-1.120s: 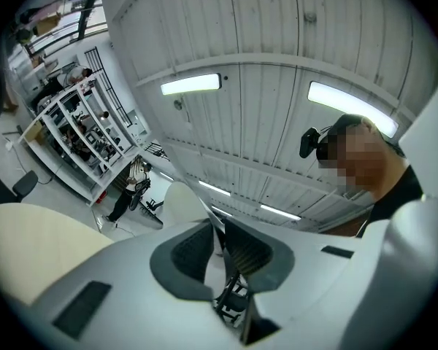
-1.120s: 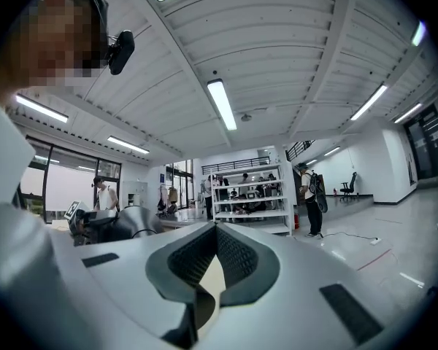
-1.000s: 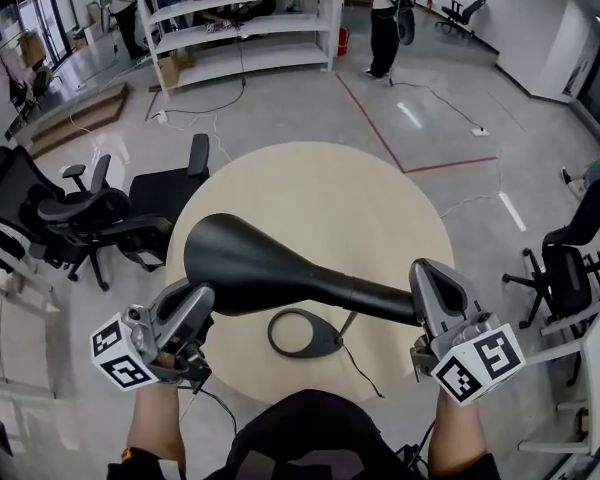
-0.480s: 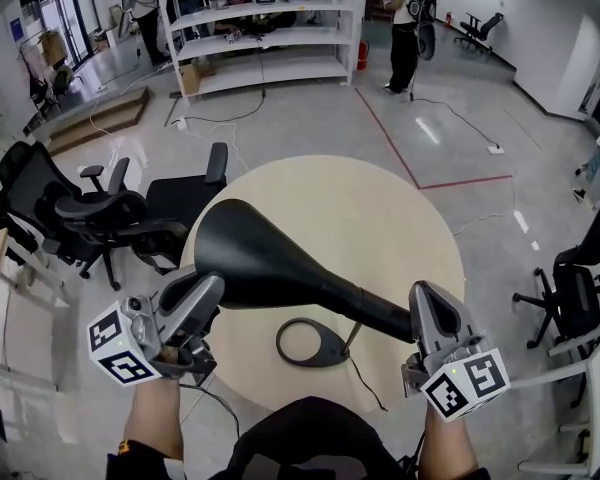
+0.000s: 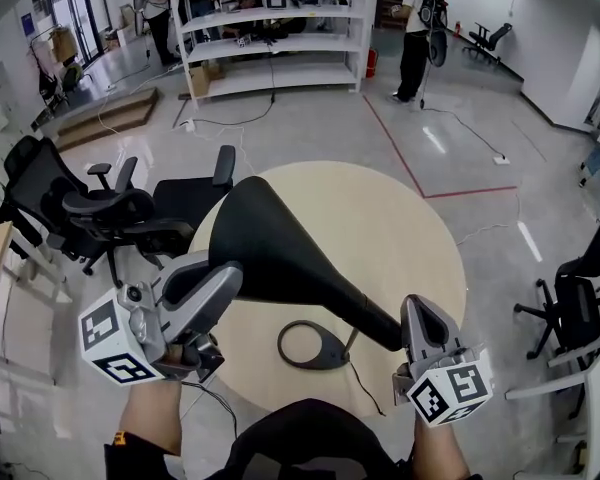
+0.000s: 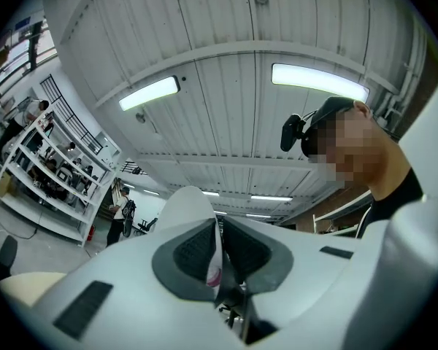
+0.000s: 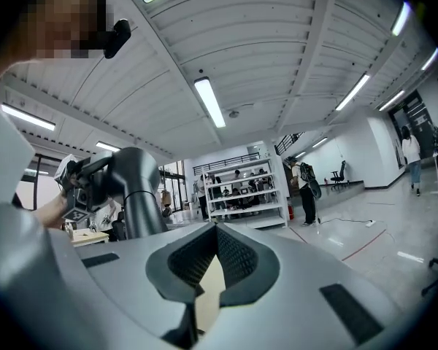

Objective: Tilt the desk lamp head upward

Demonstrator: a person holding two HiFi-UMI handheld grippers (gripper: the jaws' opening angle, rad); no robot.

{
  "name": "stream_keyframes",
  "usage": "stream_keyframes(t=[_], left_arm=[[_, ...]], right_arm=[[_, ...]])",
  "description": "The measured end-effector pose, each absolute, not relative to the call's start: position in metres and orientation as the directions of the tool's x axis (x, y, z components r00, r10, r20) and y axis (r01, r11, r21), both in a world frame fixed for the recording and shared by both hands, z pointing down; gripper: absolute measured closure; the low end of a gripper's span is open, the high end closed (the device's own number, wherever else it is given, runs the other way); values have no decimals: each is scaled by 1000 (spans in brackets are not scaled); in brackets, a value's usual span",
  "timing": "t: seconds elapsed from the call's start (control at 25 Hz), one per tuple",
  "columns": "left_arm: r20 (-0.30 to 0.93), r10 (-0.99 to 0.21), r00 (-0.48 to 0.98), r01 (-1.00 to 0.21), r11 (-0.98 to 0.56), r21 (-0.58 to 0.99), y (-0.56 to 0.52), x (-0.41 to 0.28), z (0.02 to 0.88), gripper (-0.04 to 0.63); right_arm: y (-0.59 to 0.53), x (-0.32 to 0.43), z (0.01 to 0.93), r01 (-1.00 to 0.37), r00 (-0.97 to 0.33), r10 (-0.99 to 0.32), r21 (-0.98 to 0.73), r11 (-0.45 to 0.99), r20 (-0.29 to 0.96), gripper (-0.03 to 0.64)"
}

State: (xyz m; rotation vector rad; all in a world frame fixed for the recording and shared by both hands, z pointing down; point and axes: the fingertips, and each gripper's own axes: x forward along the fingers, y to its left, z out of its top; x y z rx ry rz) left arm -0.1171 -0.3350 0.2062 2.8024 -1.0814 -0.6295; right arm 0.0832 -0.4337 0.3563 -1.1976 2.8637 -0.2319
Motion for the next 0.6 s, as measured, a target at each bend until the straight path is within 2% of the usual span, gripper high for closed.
stream_keyframes(t=[0.6], left_arm=[[-294, -662, 689, -670, -737, 89, -332, -82, 183, 517]], right_arm=[[-431, 86, 369, -764, -645, -762, -98, 638, 64, 607]])
